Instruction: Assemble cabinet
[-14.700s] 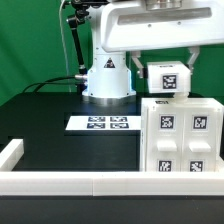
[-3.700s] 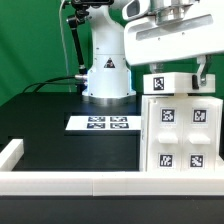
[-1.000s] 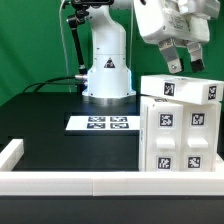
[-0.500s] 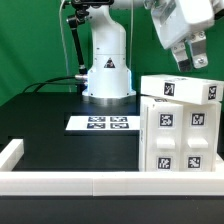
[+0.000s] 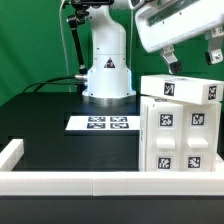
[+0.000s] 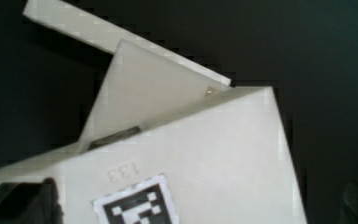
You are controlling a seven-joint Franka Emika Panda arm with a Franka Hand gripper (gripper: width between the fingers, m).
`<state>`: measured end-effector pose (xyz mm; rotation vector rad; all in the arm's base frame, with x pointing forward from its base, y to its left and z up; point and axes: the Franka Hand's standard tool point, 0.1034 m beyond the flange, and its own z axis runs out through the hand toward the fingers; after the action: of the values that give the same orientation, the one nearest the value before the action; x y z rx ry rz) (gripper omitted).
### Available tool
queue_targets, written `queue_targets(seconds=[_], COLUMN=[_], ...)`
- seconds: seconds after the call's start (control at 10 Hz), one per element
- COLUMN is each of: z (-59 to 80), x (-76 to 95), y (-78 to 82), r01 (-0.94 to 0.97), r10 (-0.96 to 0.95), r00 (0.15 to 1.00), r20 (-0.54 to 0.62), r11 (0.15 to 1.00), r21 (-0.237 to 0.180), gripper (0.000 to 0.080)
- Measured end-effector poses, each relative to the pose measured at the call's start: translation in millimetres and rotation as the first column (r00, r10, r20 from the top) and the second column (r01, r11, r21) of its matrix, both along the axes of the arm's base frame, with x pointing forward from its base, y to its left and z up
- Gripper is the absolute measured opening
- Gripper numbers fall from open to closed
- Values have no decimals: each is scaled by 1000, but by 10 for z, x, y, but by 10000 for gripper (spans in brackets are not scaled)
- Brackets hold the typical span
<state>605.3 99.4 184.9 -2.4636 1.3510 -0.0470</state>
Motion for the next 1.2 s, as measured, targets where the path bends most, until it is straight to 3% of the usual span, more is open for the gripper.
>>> queue_targets(seconds=[0.1, 0.2, 0.5, 1.0, 1.1, 1.2], z=[13, 36, 2, -14, -21, -24], x=[-11, 21, 7, 32, 34, 37], y=[-9, -6, -1, -40, -65, -73], r01=[-204, -344, -629, -792, -870, -893], r10=[205, 349, 641, 819, 909, 937], r00=[979, 937, 767, 572, 416, 349], r20=[12, 30, 19, 35, 9, -4], r11=[976, 932, 757, 564, 401, 331], r21=[-70, -114, -179, -235, -288, -306], gripper=[797, 797, 797, 797, 797, 797])
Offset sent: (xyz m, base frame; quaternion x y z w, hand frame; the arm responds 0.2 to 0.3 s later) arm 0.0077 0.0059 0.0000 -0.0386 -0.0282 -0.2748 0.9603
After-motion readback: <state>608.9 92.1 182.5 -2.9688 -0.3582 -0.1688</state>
